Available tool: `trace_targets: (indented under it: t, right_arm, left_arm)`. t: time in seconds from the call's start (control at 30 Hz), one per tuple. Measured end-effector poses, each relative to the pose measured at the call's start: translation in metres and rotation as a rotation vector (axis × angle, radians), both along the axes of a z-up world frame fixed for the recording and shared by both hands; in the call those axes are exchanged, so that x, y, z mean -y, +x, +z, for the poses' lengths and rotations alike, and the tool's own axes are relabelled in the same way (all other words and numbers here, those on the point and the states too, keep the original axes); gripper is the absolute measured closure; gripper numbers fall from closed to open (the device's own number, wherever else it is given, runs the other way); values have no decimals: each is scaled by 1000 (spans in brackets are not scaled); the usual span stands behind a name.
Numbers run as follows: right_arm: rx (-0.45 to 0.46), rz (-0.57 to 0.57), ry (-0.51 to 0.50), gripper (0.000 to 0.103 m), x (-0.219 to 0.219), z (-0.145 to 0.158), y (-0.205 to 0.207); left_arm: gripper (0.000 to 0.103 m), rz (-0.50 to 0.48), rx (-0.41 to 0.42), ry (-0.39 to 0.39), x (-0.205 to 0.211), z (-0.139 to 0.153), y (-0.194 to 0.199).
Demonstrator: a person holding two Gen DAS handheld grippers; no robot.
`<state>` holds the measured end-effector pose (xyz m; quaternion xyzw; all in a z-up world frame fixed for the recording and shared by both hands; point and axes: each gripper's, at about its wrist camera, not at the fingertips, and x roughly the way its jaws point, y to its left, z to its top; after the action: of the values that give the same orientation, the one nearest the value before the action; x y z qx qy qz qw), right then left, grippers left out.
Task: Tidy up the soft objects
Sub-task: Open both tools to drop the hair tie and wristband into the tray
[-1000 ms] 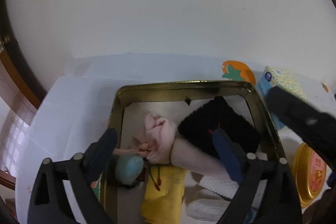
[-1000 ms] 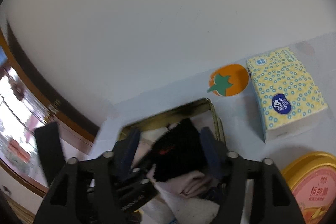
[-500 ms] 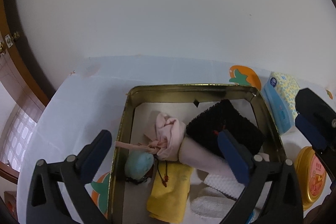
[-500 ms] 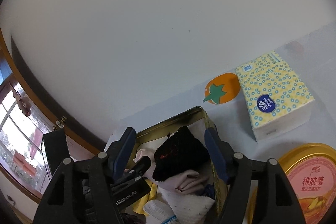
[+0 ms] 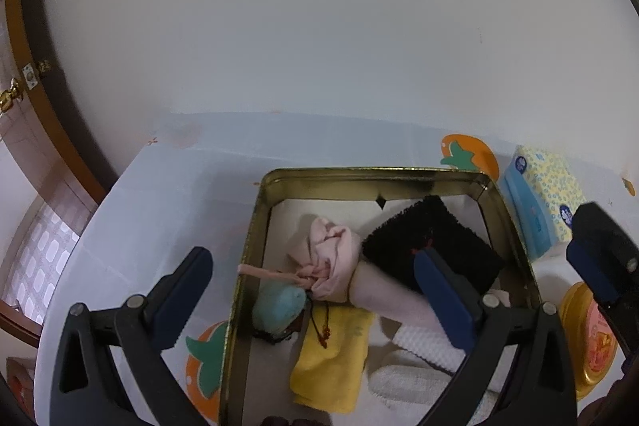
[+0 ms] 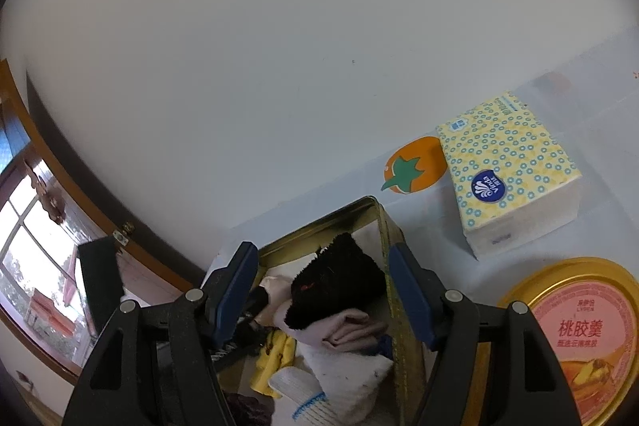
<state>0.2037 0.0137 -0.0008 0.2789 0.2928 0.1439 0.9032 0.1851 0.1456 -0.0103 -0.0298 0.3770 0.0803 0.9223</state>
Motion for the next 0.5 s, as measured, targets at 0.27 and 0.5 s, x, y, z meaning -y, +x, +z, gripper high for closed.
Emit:
trace_targets:
  t: [0.27,0.5]
  right_arm:
    - [77,28,-99,33,-5,11,-13]
    - [264,35,-236,33,-25,27,-49]
  left_arm:
    - [1,-8,118,2,-1,18,-25]
    - [1,6,331,9,-2,38,-63]
